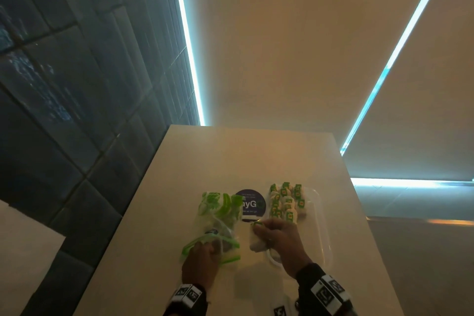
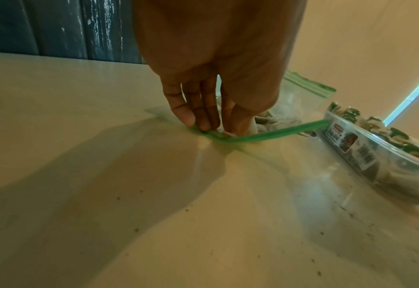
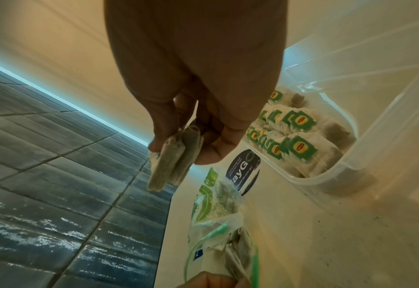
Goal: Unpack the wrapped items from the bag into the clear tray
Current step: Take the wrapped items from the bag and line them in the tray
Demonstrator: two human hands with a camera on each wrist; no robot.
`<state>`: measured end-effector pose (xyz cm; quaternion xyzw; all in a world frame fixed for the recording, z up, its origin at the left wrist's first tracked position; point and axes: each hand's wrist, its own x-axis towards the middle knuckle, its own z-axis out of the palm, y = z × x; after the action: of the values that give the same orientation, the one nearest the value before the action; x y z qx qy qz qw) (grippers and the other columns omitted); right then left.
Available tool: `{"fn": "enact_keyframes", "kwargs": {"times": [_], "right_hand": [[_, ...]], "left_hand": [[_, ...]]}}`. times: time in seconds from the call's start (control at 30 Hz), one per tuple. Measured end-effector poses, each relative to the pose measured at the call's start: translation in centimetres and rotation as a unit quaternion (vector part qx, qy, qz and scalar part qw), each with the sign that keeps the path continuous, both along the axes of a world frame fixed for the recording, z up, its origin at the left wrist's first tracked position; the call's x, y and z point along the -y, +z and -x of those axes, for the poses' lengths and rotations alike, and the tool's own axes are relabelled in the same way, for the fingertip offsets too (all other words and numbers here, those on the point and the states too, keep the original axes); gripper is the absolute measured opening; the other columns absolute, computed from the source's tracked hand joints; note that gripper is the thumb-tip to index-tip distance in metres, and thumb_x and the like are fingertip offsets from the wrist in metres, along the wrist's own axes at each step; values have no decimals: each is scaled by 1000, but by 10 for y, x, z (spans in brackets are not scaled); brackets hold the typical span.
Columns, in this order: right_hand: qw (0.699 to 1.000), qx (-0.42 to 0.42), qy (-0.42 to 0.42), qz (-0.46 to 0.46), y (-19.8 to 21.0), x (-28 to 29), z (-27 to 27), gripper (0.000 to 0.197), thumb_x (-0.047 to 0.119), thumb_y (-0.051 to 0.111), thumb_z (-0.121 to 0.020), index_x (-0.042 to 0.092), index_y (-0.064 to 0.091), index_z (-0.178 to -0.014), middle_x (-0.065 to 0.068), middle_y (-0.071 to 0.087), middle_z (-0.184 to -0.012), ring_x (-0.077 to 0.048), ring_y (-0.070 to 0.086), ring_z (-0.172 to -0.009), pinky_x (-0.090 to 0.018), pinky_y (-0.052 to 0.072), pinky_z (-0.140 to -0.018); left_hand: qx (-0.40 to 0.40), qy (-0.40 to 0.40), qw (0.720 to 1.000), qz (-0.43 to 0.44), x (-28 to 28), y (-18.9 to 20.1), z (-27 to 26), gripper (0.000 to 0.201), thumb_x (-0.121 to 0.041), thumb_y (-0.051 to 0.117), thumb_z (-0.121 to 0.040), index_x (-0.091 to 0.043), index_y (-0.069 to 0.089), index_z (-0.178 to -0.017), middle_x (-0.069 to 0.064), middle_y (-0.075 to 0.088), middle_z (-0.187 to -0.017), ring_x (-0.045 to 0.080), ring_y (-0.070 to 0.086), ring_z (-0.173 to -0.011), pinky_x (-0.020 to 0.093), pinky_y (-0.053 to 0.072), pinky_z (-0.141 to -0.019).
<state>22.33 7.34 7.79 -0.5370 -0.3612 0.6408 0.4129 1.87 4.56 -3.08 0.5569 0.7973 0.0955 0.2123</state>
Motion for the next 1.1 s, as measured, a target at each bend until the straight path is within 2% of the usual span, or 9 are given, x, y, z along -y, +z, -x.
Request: {"fn": "enact_keyframes", "kwargs": {"times": [0.2,0.3,0.4,0.6,0.7,0.8,0.9,1.0,1.1], "right_hand": [[1000,-4,25,6,-3,3,7,17,0,68,-84,-15,66,-90,-21,69,-86,-31,68,-74,-43,60,-65],[1000,-8,20,8,-3,2,7,17,0,68,-84,-16,66,-90,-23,69,-87,-32,68,-75,-42,60,-63],[999,-5,30,9,-2,1,4,19,1,68,-84,-16,66,-94,-25,68,-92,-32,67,-76,-38,60,-60],[983,130,127,-37,-4,-2,9,17,7,74,-82,-8,68,-89,-8,70,-77,-13,68,-64,-23,55,-58],[972,156,163,-66,-2,0,17,16,8,74,-81,-6,68,-85,-6,68,-73,-12,65,-60,-21,53,-55],[953,221,168,-119,-3,-1,21,13,11,76,-80,0,71,-82,-3,69,-91,-7,63,-70,-17,53,-61],[944,212,200,-155,-4,-2,25,9,11,74,-81,2,72,-83,1,68,-108,-16,69,-81,-25,58,-71],[951,186,196,-151,-6,-1,26,7,9,73,-82,2,72,-83,-2,71,-91,-9,69,-70,-23,56,-64],[972,140,146,-122,-8,-1,25,10,7,72,-82,-3,70,-83,-9,69,-77,-14,64,-64,-26,54,-59]], "left_hand": [[-34,-32,998,33,2,3,-7,41,-59,56,-81,-24,59,-103,0,57,-111,21,57,-109,32,48,-85],[-67,-59,995,38,-1,4,-8,35,-49,47,-90,-26,58,-115,1,56,-120,21,55,-114,34,48,-90],[-48,-61,997,29,-4,10,-5,30,-38,42,-94,-23,61,-112,2,60,-118,22,57,-113,35,48,-89],[48,-108,993,-29,-14,41,3,18,-21,50,-90,-11,66,-90,11,66,-99,29,61,-97,34,45,-81],[105,-92,989,-51,-15,66,9,8,-22,61,-81,-18,68,-83,-1,69,-88,20,65,-85,28,48,-71],[145,-114,981,-59,-17,86,10,1,-21,66,-74,-22,67,-73,-10,67,-79,12,65,-79,29,53,-71],[213,-152,963,-60,-17,100,9,21,-16,68,-77,-35,68,-69,-11,66,-78,2,63,-73,25,53,-71],[303,-145,938,-82,-15,114,3,21,-8,67,-85,-28,73,-83,-7,71,-77,1,64,-67,17,51,-61],[405,-59,904,-127,-15,116,-2,20,-5,68,-86,-21,71,-97,-1,73,-80,9,69,-72,27,58,-64]]}}
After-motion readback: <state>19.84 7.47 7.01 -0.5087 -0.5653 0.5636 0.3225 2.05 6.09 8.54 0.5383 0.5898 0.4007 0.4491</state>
